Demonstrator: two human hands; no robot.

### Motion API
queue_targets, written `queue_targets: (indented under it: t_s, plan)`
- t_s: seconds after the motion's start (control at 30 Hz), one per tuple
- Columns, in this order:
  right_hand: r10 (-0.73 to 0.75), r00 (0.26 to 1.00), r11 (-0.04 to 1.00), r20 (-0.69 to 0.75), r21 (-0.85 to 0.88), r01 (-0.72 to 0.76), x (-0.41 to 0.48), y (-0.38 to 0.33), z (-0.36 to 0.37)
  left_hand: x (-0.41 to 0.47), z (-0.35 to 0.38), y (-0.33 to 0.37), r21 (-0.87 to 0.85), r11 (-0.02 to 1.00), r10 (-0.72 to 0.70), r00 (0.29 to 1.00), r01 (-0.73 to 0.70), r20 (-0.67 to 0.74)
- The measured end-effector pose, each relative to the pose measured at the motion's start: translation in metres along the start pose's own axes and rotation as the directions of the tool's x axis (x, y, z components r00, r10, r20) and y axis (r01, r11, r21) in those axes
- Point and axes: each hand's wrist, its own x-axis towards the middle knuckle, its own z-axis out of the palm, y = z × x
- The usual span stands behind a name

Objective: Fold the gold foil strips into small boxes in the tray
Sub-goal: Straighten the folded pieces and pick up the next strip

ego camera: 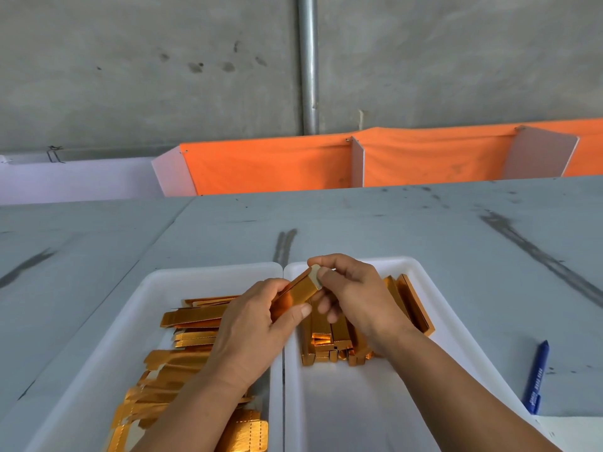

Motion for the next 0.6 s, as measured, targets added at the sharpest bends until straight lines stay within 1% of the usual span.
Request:
queue_targets:
  t_s: [0.27, 0.53, 0.6]
  plan:
    - [-0.002, 1.0, 1.0, 0.024, 0.004, 0.002, -0.0002, -0.0008, -0.0012, -0.0004, -0.0005, 0.0031, 0.016, 0.998, 0.067, 0.998, -0.067, 0.01]
    - [-0.017, 0.999, 0.995, 0.043, 0.101, 0.013, -0.0023, -0.0018, -0.0021, 0.0013, -0.0014, 0.0031, 0.038, 0.999, 0.032, 0.999, -0.032, 0.0]
    - [-0.05, 0.999, 0.997, 0.009, 0.056, 0.049, -0.003, -0.0007, -0.0023, 0.0018, -0.0009, 0.0025, 0.028, 0.999, 0.018, 1.0, -0.018, -0.009]
